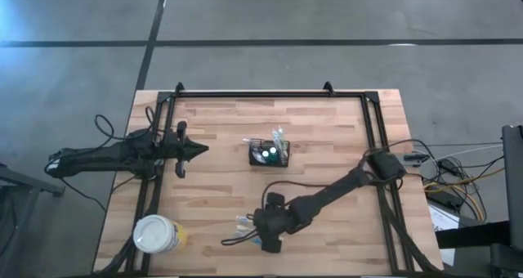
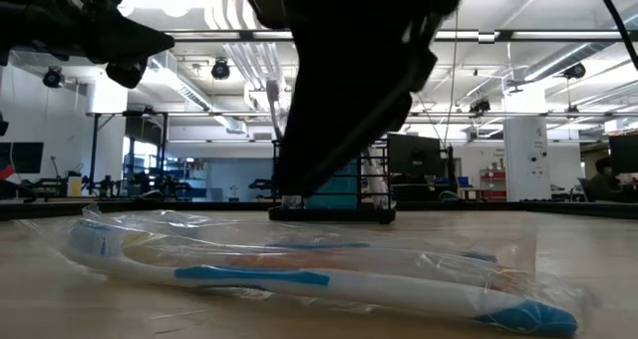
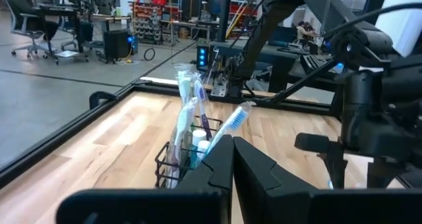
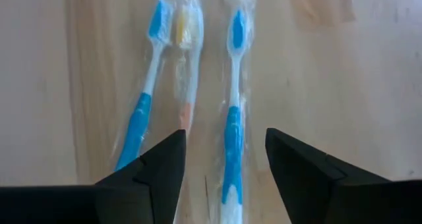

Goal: Pick & Place toothbrushing station
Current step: Put the top blue toothbrush into the black organizer

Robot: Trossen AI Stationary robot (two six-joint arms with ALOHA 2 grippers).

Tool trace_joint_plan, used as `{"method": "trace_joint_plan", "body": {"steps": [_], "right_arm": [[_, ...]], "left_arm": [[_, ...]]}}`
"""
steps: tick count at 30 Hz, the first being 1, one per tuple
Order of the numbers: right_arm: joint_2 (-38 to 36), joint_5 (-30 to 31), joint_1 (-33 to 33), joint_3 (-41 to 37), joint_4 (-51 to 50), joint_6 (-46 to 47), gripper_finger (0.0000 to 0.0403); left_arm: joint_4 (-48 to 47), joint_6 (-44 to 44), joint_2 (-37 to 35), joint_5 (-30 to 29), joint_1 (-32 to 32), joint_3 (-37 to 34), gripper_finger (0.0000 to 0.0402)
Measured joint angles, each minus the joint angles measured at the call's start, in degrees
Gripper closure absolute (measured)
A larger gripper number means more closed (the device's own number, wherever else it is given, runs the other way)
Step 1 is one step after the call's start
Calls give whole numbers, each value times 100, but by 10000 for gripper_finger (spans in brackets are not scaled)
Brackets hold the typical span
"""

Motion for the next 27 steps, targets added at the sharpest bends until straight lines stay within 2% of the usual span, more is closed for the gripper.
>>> {"method": "trace_joint_plan", "body": {"steps": [21,27], "right_arm": [[342,140,35,-168,-99,64,244],[382,157,28,-155,-84,-6,286]], "left_arm": [[49,17,4,-6,-2,0,390],[49,13,4,-8,-2,0,392]]}}
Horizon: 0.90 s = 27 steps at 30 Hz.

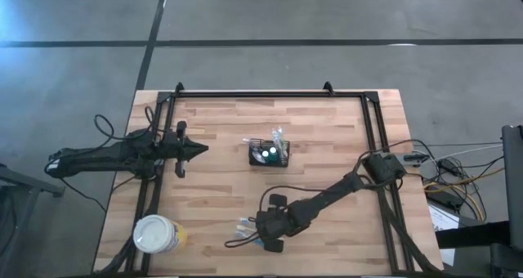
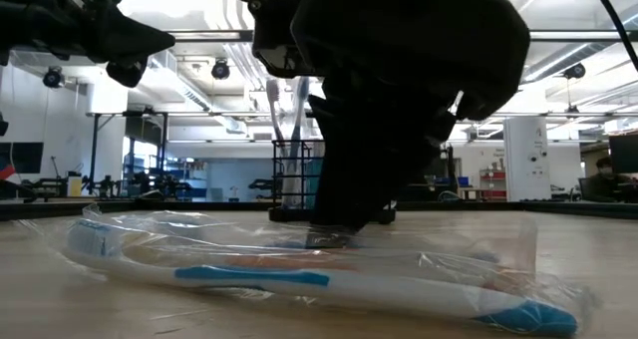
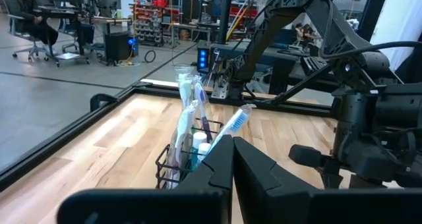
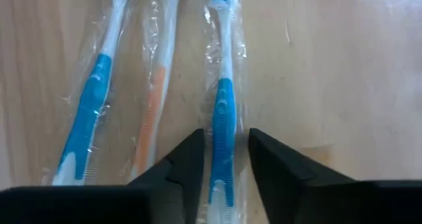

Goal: Pick & Place toothbrushing station
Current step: Put the top blue toothbrush into the black organizer

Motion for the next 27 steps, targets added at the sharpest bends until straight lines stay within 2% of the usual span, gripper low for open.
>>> {"method": "trace_joint_plan", "body": {"steps": [6,12,14,18,22,27], "right_arm": [[-312,470,39,-39,-102,-466,381],[-758,935,112,-43,-169,-839,393],[-962,1290,165,-122,-153,-1043,394],[-1644,1851,179,-586,407,-1476,395],[-2445,1873,26,-1659,1749,-1932,395],[-3459,1538,-240,-3112,4389,-3106,395]], "left_arm": [[21,2,0,0,0,0,391],[101,9,0,1,0,0,390],[111,38,-7,54,0,0,390],[264,297,13,613,-7,0,394],[580,376,60,984,-7,0,393],[1137,242,220,1037,-6,0,387]]}}
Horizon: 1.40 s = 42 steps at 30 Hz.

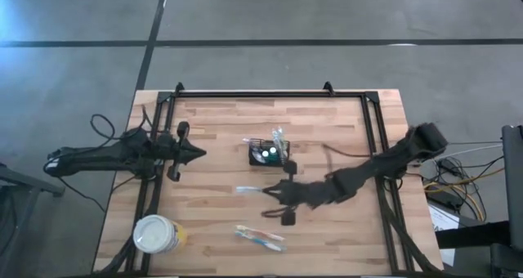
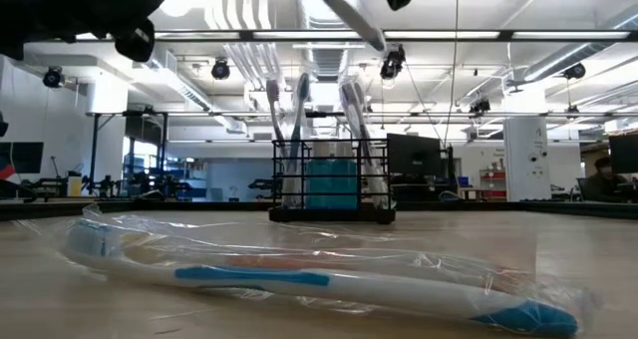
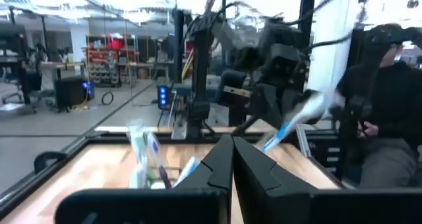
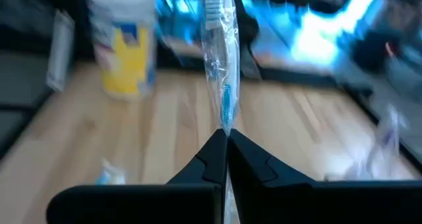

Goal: Pick & Place toothbrushing station
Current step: Put the top blue toothbrush into the black organizer

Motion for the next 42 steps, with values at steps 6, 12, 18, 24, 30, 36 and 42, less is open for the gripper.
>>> {"method": "trace_joint_plan", "body": {"steps": [6,12,18,24,30,36,42], "right_arm": [[-650,-704,-510,-1112,1825,-775,395],[-600,-1586,-1112,-1445,2506,-841,395],[-335,-2327,-1569,-1518,3463,-1031,395],[-4,-2364,-1935,-1292,3489,-1085,395],[437,-2362,-2177,-871,3508,-1236,395],[648,-2335,-2189,-586,3503,-1600,395],[626,-2347,-2199,-513,3515,-1741,395]], "left_arm": [[153,534,345,-402,1,-18,386],[1273,449,750,-567,6,-268,356],[1721,219,1365,-535,-1,-256,296],[2707,172,1970,-401,-10,-142,231],[2689,495,2792,-452,-8,477,187],[2694,534,3318,-447,-5,947,170],[2701,625,3507,-399,-8,1159,172]]}}
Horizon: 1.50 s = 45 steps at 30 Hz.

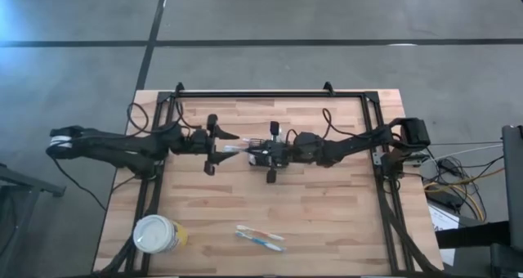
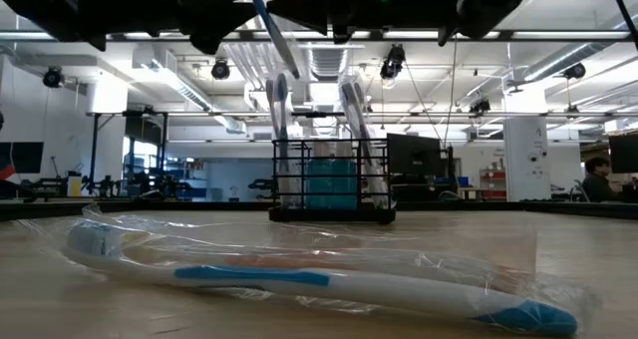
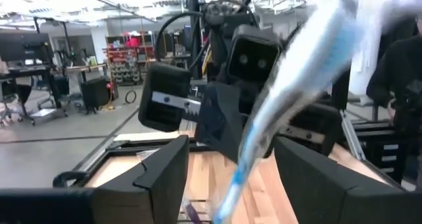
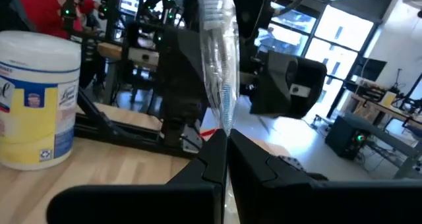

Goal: Pick & Place toothbrushing station
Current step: Put the top blue toothbrush into the black organizer

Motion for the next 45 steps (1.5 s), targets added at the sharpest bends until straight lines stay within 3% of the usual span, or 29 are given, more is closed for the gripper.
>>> {"method": "trace_joint_plan", "body": {"steps": [7,11,14,21,29,34,40,45], "right_arm": [[-4,0,7,1,39,5,395],[-4,0,7,30,40,5,395],[-7,-1,7,35,47,24,395],[-7,-27,13,34,19,26,394],[-345,-3,11,26,-381,27,390],[-826,42,2,3,-1063,134,353],[-1959,-26,9,-391,-1878,179,323],[-3279,-528,5,-1250,-1896,289,351]], "left_arm": [[81,23,92,224,-2,86,173],[117,21,132,274,-2,158,193],[116,37,179,426,-2,222,235],[105,354,331,923,2,329,381],[-13,395,4,996,0,340,382],[-486,482,-521,1010,37,340,382],[-1663,610,-1509,935,57,340,382],[-2675,714,-2405,637,74,338,382]]}}
